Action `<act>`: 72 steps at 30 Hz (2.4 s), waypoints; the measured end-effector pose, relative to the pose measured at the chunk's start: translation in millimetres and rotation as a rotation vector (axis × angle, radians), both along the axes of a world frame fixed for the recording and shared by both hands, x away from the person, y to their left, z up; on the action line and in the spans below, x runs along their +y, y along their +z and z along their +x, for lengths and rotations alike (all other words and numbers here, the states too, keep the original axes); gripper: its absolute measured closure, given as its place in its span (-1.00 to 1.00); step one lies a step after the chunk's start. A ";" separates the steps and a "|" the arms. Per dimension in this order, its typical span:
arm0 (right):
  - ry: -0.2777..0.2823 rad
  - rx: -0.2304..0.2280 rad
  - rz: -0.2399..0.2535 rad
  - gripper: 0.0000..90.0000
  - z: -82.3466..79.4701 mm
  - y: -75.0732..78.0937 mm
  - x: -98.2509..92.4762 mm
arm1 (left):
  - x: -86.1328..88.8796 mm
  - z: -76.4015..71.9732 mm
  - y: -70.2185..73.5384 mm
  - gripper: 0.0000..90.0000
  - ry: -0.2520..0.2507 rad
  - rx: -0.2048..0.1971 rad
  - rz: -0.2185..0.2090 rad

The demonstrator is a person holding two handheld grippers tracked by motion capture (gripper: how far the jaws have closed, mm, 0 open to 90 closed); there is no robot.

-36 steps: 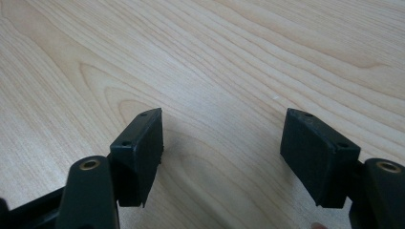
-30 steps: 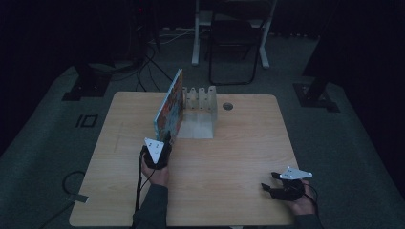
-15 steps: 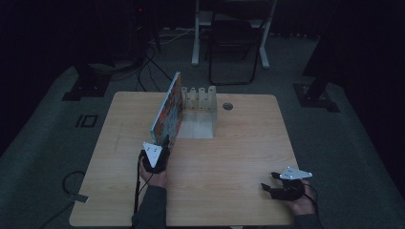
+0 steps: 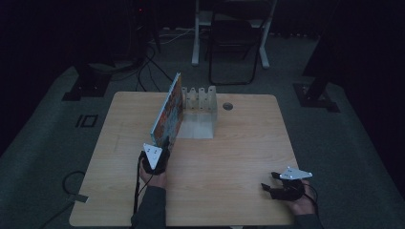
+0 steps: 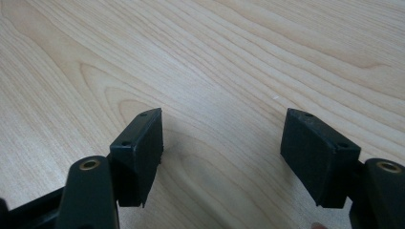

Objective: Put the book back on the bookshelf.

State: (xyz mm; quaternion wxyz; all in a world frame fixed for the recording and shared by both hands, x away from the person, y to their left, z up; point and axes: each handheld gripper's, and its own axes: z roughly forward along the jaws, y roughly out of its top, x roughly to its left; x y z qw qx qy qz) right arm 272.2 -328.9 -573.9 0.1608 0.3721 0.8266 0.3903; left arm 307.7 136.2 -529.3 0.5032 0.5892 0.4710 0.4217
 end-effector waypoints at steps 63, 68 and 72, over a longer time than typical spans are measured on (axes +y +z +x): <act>0.003 0.000 -0.003 -0.33 -0.5 0.0 0.4 | 22.0 -13.4 6.1 -0.18 -0.132 0.027 -0.020; 0.003 0.000 -0.002 -0.33 -0.4 0.0 0.3 | 25.4 -18.9 7.0 -0.20 -0.141 0.032 -0.020; 0.002 0.000 -0.003 -0.33 -0.6 0.0 0.5 | 27.1 -25.3 5.2 -0.21 -0.147 0.040 -0.010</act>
